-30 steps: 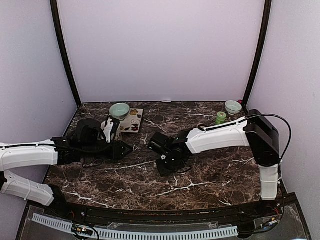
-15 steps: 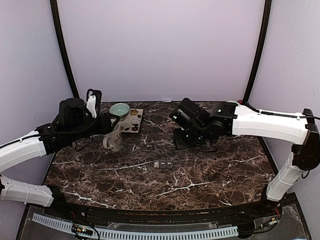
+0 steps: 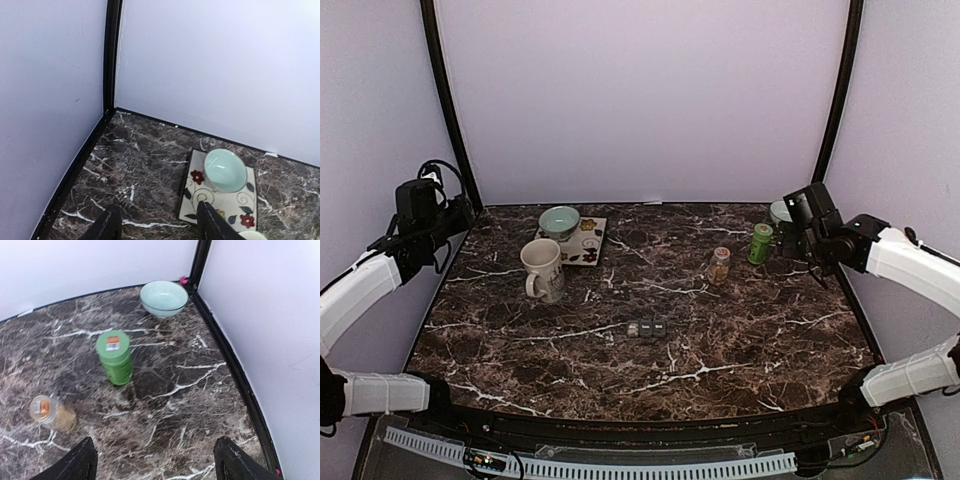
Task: Sort the pills into containers
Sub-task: Reset both arms
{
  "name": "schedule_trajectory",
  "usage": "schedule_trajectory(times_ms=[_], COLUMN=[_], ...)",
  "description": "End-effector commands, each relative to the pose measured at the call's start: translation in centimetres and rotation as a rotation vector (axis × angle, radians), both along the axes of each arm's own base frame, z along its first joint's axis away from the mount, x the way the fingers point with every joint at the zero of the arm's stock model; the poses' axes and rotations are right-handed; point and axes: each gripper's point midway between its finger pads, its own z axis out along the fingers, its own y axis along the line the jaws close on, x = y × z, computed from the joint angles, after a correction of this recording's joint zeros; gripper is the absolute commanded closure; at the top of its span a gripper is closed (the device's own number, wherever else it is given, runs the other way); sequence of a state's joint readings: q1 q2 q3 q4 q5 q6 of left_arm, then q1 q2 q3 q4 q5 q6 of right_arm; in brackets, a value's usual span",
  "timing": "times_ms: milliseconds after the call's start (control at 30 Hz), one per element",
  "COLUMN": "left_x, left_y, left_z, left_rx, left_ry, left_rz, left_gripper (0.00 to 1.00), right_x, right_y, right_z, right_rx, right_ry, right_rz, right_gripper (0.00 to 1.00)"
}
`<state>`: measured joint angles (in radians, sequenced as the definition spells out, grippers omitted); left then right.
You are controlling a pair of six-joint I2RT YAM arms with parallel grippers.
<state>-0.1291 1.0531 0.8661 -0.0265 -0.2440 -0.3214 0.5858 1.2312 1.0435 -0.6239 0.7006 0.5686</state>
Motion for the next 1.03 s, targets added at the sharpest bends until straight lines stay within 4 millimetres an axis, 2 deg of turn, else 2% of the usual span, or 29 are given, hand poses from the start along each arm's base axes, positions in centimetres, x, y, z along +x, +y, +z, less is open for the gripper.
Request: schedule_trajectory(times_ms=[0, 100, 167, 233, 467, 600, 767, 900, 1000], left_x=[-1.4, -2.2, -3.2, -4.0, -5.0, -5.3, -5.5, -5.6, -5.6], left_y=[2.4, 2.4, 2.7, 2.5, 2.1, 2.3, 2.3, 2.3, 2.4], left_z=[-2.1, -3.6, -4.4, -5.4, -7.5, -7.8, -7.9, -8.1, -8.2], left_rx=[0.151, 0.196, 0.202, 0.202, 0.192, 0.190, 0.203, 0.204, 0.204], left_ry=[-0.022, -0.061, -0.091, -0.120, -0.090, -0.086, -0.073, -0.071, -0.067], left_rz=[0.078, 0.058, 0.067, 0.050, 0.019, 0.027, 0.023, 0.025, 0.030], left_gripper=[0.45, 0.36, 0.28, 0.24, 0.22, 0.22, 0.22, 0.22, 0.22], right_x=[0.8, 0.2, -0.2, -0.3, -0.5, -0.4, -0.5, -0.3, -0.3], right_y=[-4.9, -7.6, -8.4, -8.9, -10.9, -11.0, -10.1, -9.2, -9.3], right_z=[3.0, 2.4, 1.7, 1.0, -1.8, -2.4, -2.0, -1.5, -1.6], right_rx=[-0.010, 0.029, 0.024, 0.011, -0.067, -0.086, -0.042, -0.014, -0.011], right_ry=[-0.238, -0.287, -0.291, -0.276, -0.126, -0.085, -0.137, -0.173, -0.168], right_rz=[-0.109, -0.153, -0.162, -0.190, -0.389, -0.411, -0.320, -0.241, -0.251], right_gripper=[0.17, 0.09, 0.04, 0.01, 0.00, 0.00, 0.01, 0.12, 0.08])
